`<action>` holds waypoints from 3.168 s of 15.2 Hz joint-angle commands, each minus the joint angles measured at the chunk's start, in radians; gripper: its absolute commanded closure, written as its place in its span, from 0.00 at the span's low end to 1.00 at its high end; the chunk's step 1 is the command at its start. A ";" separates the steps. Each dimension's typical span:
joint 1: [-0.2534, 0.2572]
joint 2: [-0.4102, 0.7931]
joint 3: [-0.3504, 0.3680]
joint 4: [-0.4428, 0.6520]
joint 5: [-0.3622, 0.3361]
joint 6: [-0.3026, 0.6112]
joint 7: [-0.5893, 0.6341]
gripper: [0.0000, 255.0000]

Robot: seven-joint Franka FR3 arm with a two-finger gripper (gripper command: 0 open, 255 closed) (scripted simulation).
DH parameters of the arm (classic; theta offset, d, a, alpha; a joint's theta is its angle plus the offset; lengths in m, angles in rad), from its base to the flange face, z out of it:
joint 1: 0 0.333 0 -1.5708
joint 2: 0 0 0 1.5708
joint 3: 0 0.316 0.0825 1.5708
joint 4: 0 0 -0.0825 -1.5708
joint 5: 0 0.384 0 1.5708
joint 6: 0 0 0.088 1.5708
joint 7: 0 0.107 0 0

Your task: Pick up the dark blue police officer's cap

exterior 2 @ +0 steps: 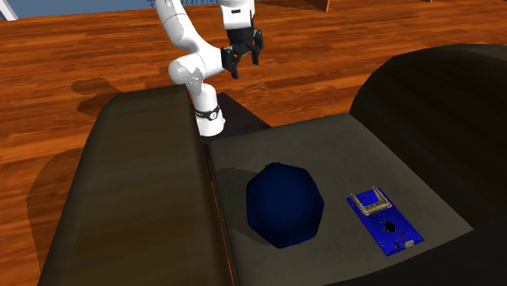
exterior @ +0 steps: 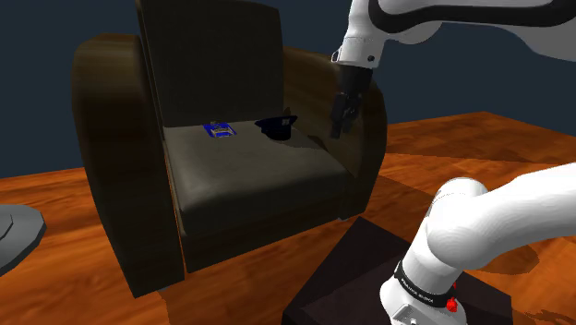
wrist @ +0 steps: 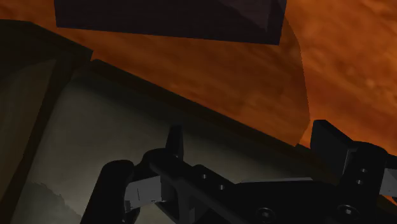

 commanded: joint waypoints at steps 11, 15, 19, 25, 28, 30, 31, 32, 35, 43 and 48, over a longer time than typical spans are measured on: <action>-0.047 0.144 0.111 -0.126 -0.259 0.517 -0.020 0.00; -0.102 0.240 0.162 -0.135 -0.403 0.720 0.027 0.00; -0.190 0.352 0.229 -0.109 -0.599 0.900 0.127 0.00; -0.368 0.534 0.367 0.012 -1.037 1.064 0.411 0.00; -0.430 0.630 0.425 0.106 -1.301 1.070 0.590 0.00; -0.445 0.694 0.448 0.174 -1.468 1.049 0.696 0.00; -0.444 0.705 0.448 0.185 -1.493 1.045 0.712 0.00; -0.443 0.712 0.448 0.182 -1.511 1.044 0.730 0.00; -0.443 0.734 0.450 0.175 -1.564 1.042 0.786 0.00; -0.442 0.760 0.453 0.165 -1.625 1.036 0.851 1.00; -0.442 0.760 0.453 0.165 -1.625 1.036 0.851 1.00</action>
